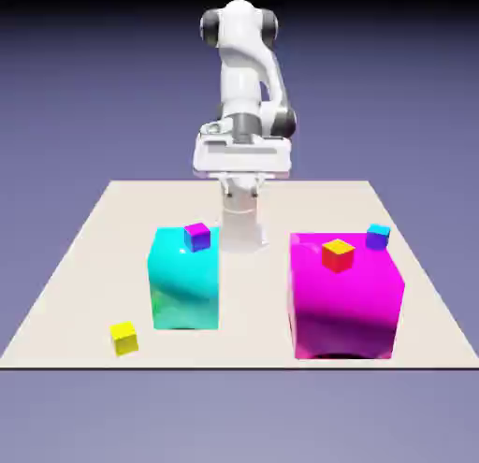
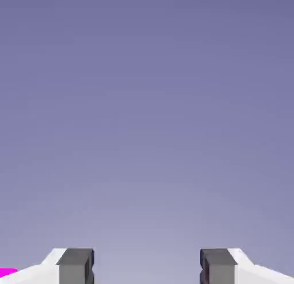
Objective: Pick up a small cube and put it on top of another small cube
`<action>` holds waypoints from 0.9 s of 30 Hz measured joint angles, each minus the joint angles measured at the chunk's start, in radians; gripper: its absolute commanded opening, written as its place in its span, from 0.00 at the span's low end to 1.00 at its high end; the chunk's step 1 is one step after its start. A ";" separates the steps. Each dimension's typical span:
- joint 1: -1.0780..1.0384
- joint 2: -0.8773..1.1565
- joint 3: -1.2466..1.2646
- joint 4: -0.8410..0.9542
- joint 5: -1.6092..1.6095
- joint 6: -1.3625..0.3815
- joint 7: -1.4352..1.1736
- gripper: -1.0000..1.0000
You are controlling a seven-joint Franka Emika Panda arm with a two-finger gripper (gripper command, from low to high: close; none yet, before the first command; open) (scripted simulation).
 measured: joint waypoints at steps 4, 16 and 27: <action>0.000 0.145 -0.034 0.130 -0.032 -0.138 -0.057 0.50; -0.003 0.580 -0.135 0.522 -0.129 -0.550 -0.226 0.50; 0.000 0.979 -0.227 0.881 -0.218 -0.929 -0.382 0.50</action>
